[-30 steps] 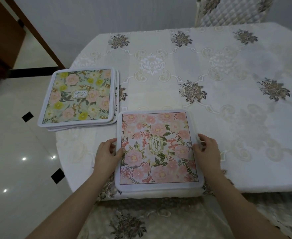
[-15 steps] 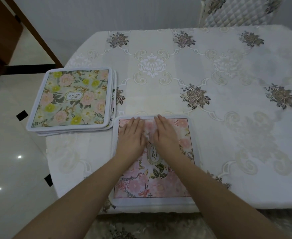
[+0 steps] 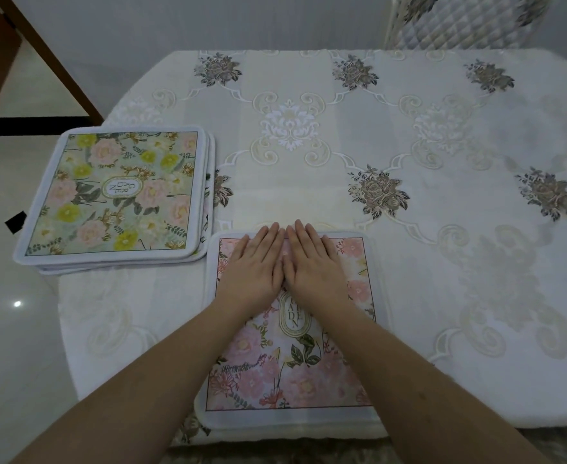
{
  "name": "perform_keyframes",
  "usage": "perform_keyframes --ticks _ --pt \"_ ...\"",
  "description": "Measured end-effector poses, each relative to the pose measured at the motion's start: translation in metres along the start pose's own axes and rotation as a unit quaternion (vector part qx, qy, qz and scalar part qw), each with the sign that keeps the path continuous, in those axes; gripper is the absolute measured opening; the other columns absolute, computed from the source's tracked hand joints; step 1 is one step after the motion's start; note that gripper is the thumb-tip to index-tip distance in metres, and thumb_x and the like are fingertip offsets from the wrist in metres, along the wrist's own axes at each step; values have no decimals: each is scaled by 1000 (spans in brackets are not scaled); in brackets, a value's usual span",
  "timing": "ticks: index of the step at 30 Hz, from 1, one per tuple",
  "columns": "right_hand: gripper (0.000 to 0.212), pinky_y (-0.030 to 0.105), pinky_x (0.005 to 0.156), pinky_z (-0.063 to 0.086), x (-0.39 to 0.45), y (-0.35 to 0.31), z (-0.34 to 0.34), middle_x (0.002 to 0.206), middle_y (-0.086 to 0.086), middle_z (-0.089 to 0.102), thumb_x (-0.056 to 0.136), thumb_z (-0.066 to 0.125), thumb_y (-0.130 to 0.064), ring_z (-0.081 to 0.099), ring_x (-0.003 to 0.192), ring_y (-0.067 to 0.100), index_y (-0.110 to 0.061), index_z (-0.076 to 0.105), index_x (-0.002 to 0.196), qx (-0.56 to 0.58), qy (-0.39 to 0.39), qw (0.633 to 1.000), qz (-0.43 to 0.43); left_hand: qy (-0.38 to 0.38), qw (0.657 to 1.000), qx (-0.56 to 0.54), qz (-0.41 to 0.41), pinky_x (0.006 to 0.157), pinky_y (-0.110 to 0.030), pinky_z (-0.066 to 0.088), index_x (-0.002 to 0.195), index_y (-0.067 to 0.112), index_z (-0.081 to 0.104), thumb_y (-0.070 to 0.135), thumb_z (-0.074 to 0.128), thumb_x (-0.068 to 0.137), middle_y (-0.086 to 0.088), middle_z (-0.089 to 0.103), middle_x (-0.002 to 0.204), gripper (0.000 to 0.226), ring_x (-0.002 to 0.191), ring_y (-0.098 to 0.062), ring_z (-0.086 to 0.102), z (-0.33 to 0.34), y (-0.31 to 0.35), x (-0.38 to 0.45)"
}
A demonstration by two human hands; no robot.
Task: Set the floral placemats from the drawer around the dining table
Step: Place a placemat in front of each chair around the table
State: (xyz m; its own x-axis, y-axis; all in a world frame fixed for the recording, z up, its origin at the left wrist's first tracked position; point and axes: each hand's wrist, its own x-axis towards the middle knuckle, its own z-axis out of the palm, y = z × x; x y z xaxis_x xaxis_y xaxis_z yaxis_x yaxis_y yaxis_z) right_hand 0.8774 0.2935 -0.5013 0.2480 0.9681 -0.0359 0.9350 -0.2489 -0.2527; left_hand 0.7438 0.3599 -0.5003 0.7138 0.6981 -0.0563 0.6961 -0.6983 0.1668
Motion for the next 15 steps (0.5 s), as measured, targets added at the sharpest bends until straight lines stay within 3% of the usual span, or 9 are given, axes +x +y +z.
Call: perform_keyframes --ticks 3,9,15 --pt "62 38 122 0 0 10 -4 164 -1 5 102 21 -47 -1 151 12 -20 10 157 0 -8 1000 10 -8 1000 -2 -9 123 -39 2 157 17 13 45 7 98 1 9 165 66 151 -12 4 -1 0 0" --pt "65 40 122 6 -5 27 -9 164 2 13 100 23 -50 7 151 15 -19 15 156 -23 14 999 44 -7 999 -14 -38 122 -36 -2 158 19 4 54 11 95 2 1 165 72 151 -12 -1 -4 -6 -3" --pt "63 35 122 -3 -16 44 -17 165 0 3 102 20 -47 -2 151 13 -19 7 157 -11 5 996 86 -9 998 -8 -67 122 -33 -4 157 18 -4 55 10 95 0 -6 165 73 151 -11 -8 -9 -31 -13"
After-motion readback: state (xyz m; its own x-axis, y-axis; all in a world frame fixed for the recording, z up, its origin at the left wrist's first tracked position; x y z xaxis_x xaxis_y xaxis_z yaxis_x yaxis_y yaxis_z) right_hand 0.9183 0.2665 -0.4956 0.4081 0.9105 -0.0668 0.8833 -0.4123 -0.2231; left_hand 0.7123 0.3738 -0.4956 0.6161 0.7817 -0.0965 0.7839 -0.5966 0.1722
